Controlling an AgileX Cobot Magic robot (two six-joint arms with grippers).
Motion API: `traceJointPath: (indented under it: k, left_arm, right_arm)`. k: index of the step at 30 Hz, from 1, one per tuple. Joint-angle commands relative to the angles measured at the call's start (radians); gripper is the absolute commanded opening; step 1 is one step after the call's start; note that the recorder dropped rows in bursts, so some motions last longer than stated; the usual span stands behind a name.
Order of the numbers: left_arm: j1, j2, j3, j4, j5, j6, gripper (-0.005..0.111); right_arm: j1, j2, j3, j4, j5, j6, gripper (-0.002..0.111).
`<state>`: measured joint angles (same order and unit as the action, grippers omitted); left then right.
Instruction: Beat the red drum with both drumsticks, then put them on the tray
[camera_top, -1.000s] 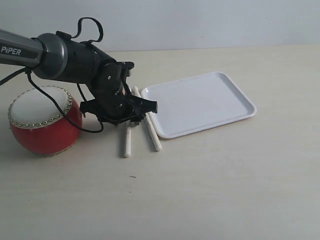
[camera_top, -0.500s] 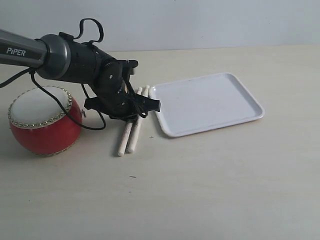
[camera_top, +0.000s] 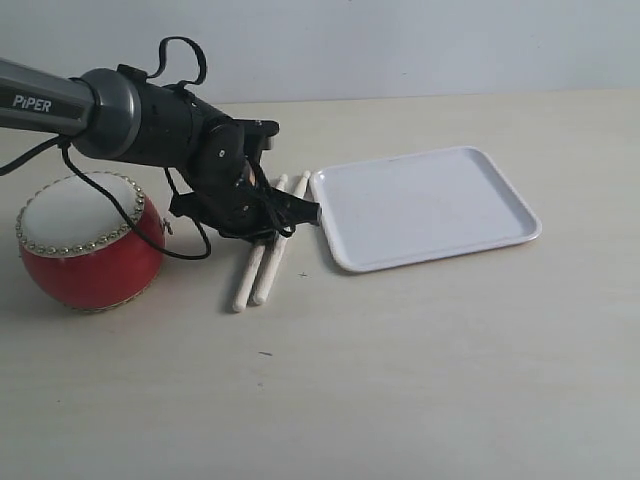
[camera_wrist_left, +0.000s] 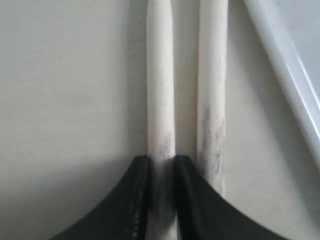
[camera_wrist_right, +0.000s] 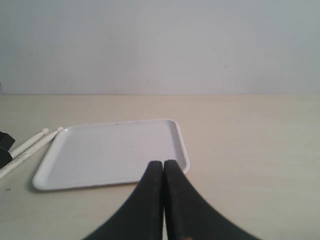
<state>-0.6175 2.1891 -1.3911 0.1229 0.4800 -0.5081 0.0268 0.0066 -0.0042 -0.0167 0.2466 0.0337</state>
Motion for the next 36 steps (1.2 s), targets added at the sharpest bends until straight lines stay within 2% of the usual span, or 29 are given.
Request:
traceJointPath:
  k: [1, 10, 20, 24, 31, 36]
  left_arm:
    - [-0.001, -0.029, 0.016, 0.004, 0.026, 0.007, 0.0]
    - [-0.001, -0.27, 0.016, 0.065, 0.036, 0.022, 0.0]
    - [-0.007, -0.458, 0.019, 0.144, 0.167, 0.038, 0.0]
    - [-0.033, -0.541, 0.021, 0.181, 0.216, 0.039, 0.0]
    - [-0.136, -0.691, 0.063, 0.225, 0.231, 0.057, 0.0]
    - [-0.161, -0.785, 0.117, 0.227, 0.228, 0.048, 0.0]
  right_arm:
    - [-0.004, -0.007, 0.004, -0.007, -0.002, -0.005, 0.0]
    - [-0.004, -0.007, 0.004, -0.007, -0.002, -0.005, 0.0]
    - [-0.004, -0.007, 0.004, -0.007, -0.002, -0.003, 0.0]
    - [-0.004, -0.007, 0.004, -0.007, -0.002, -0.005, 0.0]
    - [-0.004, -0.007, 0.004, -0.007, -0.002, -0.003, 0.0]
    - [-0.004, -0.007, 0.004, -0.007, -0.002, -0.005, 0.0]
